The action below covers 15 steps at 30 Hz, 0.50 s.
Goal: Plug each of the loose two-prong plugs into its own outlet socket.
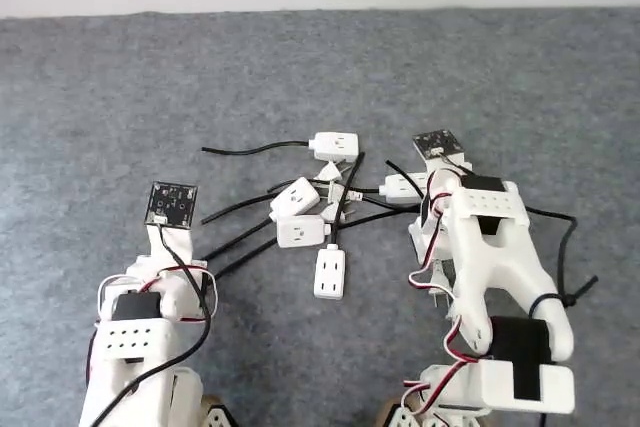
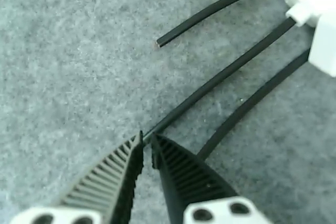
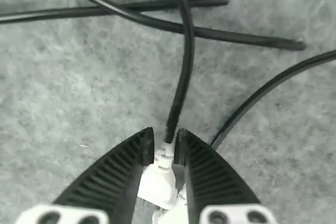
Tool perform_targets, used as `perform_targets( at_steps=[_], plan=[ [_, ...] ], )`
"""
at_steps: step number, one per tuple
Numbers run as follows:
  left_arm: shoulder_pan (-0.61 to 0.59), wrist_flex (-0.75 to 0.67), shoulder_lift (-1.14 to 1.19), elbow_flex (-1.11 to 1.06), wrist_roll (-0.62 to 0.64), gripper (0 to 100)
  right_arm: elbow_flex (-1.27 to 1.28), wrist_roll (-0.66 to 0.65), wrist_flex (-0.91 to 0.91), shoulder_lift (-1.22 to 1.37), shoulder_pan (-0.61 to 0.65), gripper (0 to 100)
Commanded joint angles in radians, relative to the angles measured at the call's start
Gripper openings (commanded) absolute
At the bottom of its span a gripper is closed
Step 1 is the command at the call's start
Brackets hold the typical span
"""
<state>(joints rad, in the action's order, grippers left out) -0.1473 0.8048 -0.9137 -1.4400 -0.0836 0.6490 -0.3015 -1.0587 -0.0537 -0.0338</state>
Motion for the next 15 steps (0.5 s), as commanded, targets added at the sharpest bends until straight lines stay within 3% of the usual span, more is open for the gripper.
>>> perform_targets(
  at_steps=[1, 15],
  plan=[
    [-0.006, -0.023, -0.015, 0.007, -0.009, 3, -0.054, -0.009, -0.031, -0.004, 0.01, 8.7],
    [-0.006, -0.023, -0.015, 0.007, -0.009, 3, -0.015, -0.032, 0.001, 0.053, 0.001, 8.4]
  ],
)
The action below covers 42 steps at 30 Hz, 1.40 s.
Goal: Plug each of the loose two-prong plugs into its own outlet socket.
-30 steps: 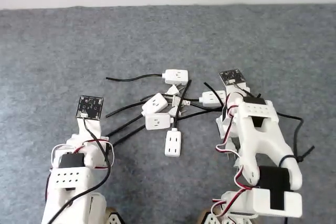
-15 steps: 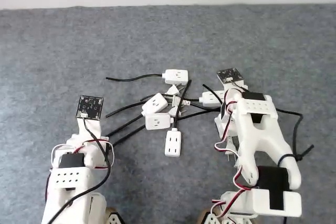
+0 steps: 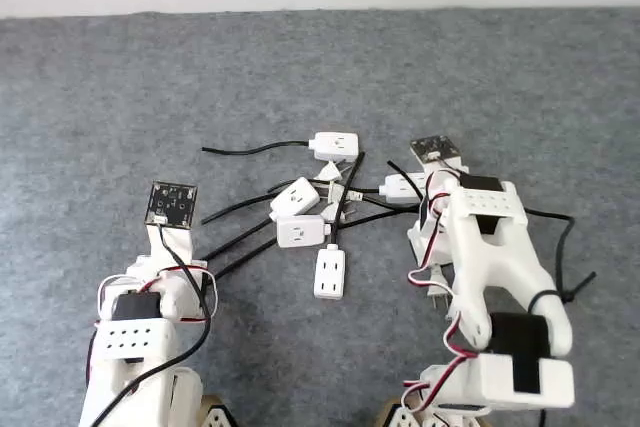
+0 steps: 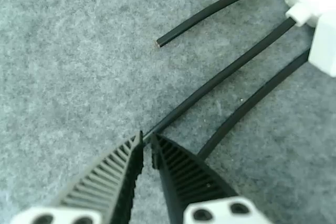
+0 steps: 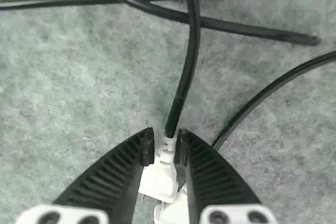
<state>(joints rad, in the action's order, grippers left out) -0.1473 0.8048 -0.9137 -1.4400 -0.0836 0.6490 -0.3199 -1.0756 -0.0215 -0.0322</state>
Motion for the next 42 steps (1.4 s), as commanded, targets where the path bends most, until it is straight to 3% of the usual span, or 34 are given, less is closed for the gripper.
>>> perform_targets(
  at_steps=[1, 5, 9, 19, 25, 32, 37, 42],
  plan=[
    [-0.006, -0.023, -0.015, 0.007, -0.009, 3, -0.023, -0.014, 0.015, 0.033, -0.001, 8.4],
    [-0.006, -0.023, -0.015, 0.007, -0.009, 3, -0.046, -0.014, -0.001, 0.058, -0.012, 8.0],
    [-0.006, -0.023, -0.015, 0.007, -0.009, 3, -0.051, -0.014, 0.001, 0.059, -0.03, 0.8],
    [-0.006, -0.023, -0.015, 0.007, -0.009, 3, -0.075, -0.008, -0.041, 0.041, -0.03, 0.8],
    [-0.006, -0.046, -0.015, 0.01, -0.005, 3, -0.147, 0.049, -0.245, -0.117, 0.082, 0.8],
    [-0.008, -0.048, -0.015, 0.035, 0.008, 2, -0.163, 0.103, -0.415, -0.421, 0.297, 0.8],
    [-0.006, -0.048, -0.006, 0.045, 0.206, 2, -0.161, 0.057, -0.421, -0.536, 0.357, 0.8],
    [0.051, -0.052, -0.005, 0.061, 0.282, 2, -0.107, 0.061, -0.348, -0.575, 0.478, 0.8]
  ],
)
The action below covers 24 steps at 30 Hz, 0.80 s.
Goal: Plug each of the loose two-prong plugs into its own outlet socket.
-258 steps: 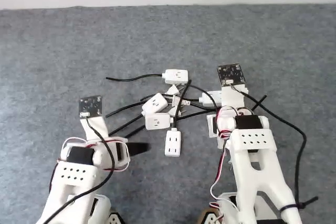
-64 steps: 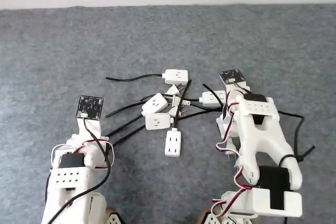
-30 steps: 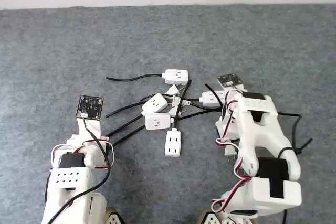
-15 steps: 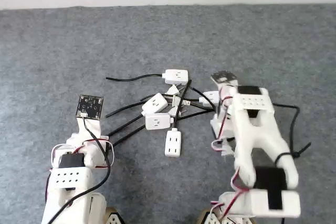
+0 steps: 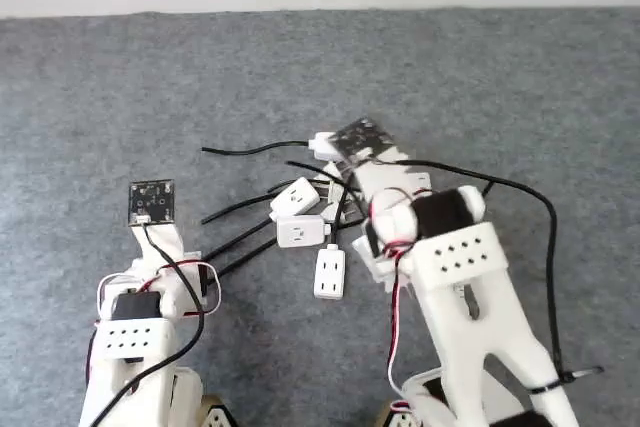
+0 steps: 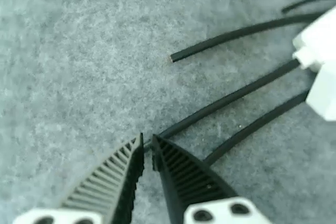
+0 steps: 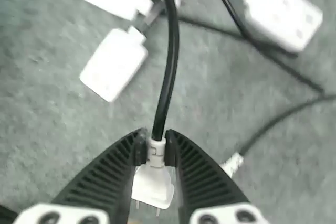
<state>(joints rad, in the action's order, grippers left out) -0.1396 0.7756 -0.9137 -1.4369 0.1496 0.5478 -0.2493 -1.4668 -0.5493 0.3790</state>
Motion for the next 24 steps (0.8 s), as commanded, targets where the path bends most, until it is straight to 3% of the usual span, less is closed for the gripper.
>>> perform_targets(
  at_steps=[1, 7, 12, 18, 24],
  plan=[
    [0.066, -0.023, -0.005, 0.061, 0.063, 2, 0.002, -0.003, 0.058, -0.048, 0.099, 0.8],
    [0.123, -0.021, 0.02, 0.073, 0.097, 2, 0.06, 0.051, 0.173, -0.041, 0.271, 0.8],
    [0.123, -0.034, 0.244, 0.168, 0.097, 2, 0.107, 0.051, 0.24, -0.042, 0.354, 0.8],
    [0.129, 0.015, 0.563, 0.41, 0.095, 2, 0.109, 0.083, 0.268, -0.042, 0.344, 0.8],
    [0.123, 0.044, 0.75, 0.582, 0.1, 2, 0.114, 0.189, 0.32, -0.105, 0.197, 0.8]
  ],
)
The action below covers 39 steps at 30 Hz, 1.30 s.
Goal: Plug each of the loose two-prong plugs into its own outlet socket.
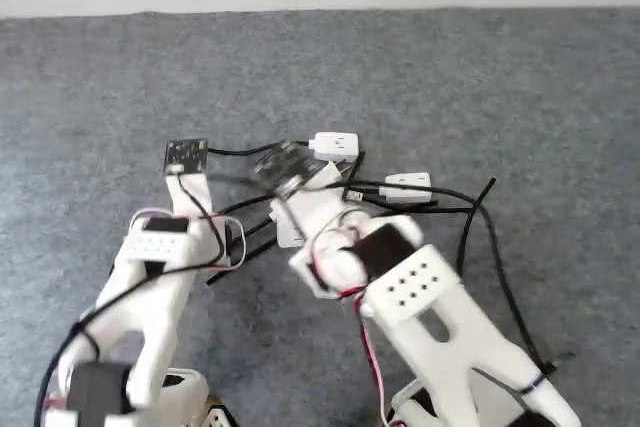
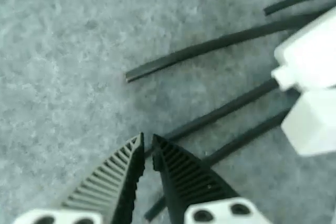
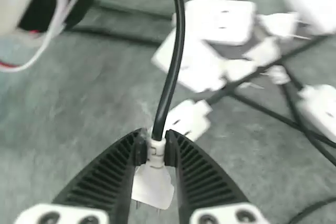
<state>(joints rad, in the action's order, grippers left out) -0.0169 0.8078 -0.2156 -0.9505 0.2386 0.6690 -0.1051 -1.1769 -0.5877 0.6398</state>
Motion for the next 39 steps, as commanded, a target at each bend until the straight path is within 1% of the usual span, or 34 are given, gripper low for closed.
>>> perform_targets(
  at_steps=[1, 5, 8, 10, 12, 15, 17, 22, 27, 35, 39],
  plan=[
    [0.0, 0.012, 0.066, 0.11, 0.011, 1, -0.008, 0.064, 0.033, -0.084, -0.085, 0.8],
    [0.006, 0.009, 0.074, 0.124, 0.009, 1, 0.006, 0.077, 0.033, -0.136, -0.107, 0.8],
    [0.04, 0.008, 0.074, 0.127, 0.0, 1, 0.028, 0.048, 0.033, -0.173, -0.051, 0.8],
    [0.089, 0.008, 0.074, 0.127, -0.075, 1, 0.055, 0.023, 0.036, -0.2, -0.005, 0.8],
    [0.141, 0.008, 0.074, 0.127, -0.199, 1, 0.087, 0.006, 0.059, -0.214, 0.025, 0.8],
    [0.183, 0.006, 0.074, 0.127, -0.371, 1, 0.123, -0.017, 0.09, -0.217, 0.025, 0.8],
    [0.189, -0.023, 0.074, 0.127, -0.42, 1, 0.14, -0.031, 0.096, -0.216, 0.025, 0.8],
    [0.19, -0.103, 0.074, 0.127, -0.442, 1, 0.152, -0.037, 0.099, -0.216, 0.025, 0.8],
    [0.222, -0.112, 0.003, 0.111, -0.577, 1, 0.153, -0.038, 0.099, -0.216, 0.025, 0.8],
    [0.265, -0.12, -0.273, 0.028, -0.588, 1, 0.173, -0.074, 0.096, -0.226, 0.024, 0.8],
    [0.288, -0.12, -0.377, -0.012, -0.588, 1, 0.173, -0.078, 0.097, -0.226, -0.01, 0.8]
  ],
)
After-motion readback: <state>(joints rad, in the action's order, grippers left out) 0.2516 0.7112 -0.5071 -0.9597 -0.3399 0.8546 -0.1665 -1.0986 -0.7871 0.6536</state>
